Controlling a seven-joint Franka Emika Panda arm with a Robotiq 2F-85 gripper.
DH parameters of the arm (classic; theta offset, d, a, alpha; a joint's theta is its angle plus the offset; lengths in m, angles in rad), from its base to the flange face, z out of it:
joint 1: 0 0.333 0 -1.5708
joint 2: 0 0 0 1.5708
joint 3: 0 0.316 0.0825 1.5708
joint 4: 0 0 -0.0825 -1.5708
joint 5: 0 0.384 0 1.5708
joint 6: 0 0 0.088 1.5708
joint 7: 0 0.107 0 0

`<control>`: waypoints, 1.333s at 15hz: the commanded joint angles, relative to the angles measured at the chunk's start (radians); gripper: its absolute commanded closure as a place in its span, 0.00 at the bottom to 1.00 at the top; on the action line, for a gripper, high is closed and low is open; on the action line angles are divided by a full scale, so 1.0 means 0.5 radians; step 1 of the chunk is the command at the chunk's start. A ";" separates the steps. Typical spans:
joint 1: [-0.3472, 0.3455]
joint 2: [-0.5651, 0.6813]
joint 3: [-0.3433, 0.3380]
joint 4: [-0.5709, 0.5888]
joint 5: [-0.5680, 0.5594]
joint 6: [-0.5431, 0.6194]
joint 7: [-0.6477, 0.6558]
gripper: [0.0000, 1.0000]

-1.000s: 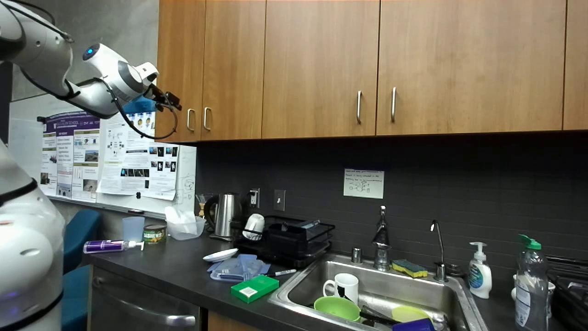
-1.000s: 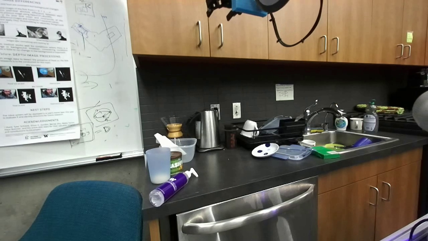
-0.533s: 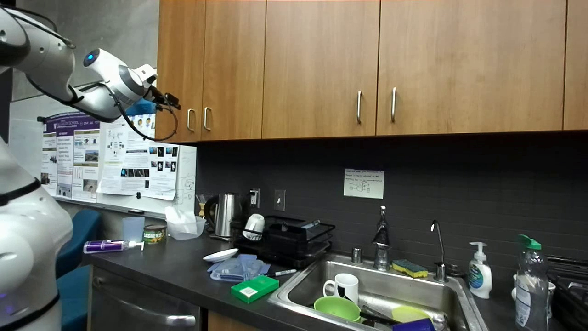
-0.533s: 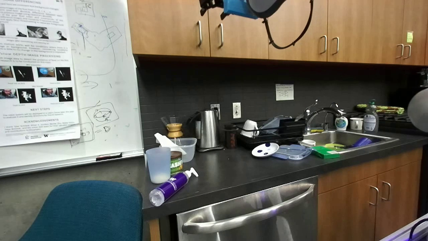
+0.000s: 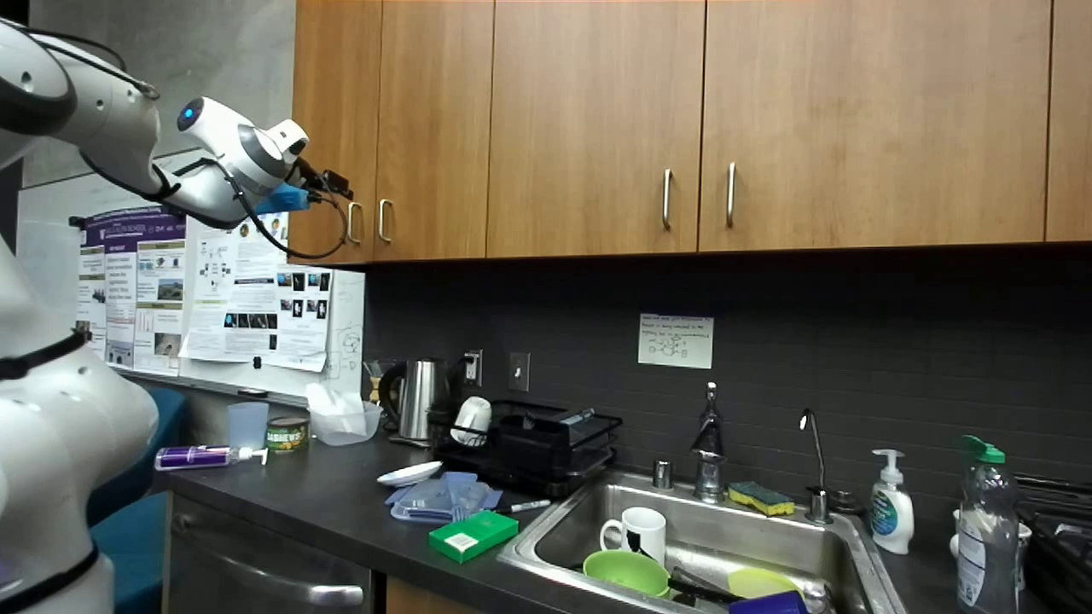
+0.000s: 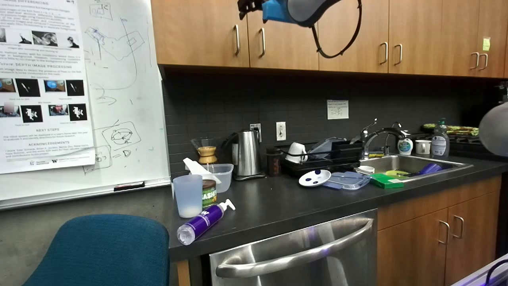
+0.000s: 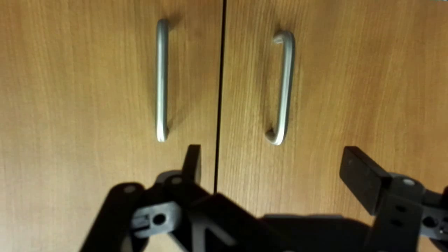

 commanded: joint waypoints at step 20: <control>-0.569 -0.119 0.382 0.137 0.429 -0.003 -0.211 1.00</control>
